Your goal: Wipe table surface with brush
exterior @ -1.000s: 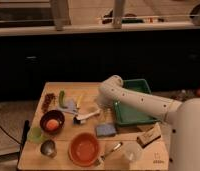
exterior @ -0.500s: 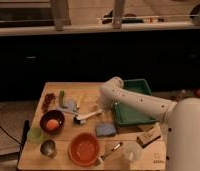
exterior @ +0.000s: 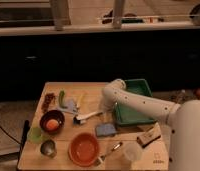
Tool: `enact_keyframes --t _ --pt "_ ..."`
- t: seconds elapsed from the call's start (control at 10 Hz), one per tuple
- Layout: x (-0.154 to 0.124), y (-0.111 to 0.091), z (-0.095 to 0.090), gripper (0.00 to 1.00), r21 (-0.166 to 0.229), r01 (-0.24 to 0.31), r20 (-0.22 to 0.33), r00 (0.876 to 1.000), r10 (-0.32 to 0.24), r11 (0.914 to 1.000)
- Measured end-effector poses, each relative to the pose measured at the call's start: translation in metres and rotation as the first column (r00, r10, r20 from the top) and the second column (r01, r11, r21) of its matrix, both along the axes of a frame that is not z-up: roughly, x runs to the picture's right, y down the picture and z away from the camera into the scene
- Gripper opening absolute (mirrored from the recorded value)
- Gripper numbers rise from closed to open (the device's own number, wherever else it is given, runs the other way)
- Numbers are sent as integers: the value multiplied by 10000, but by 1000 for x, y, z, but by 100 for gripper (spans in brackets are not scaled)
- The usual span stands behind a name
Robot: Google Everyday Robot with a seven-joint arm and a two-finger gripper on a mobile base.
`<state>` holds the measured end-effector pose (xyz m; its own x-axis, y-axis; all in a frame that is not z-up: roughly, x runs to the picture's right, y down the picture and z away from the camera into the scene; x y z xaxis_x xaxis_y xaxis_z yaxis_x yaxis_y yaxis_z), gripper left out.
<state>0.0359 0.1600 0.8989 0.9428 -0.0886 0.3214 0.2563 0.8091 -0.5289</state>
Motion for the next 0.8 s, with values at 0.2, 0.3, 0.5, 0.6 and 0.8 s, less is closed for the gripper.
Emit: enact_keyframes --t 0.2,0.3,0.5,0.6,0.8 --pt "-5 -2 0 18 -23 200 85 9998 -199 9998" --pt "-7 -4 1 11 -13 276 104 9996 -276 9996" --pt "-13 -7 0 0 -74 436 167 9989 -434 9990" --pt "-14 -9 -2 0 -41 532 153 9985 -531 9986" --pt "-17 -13 -6 0 116 754 26 9971 -755 9971"
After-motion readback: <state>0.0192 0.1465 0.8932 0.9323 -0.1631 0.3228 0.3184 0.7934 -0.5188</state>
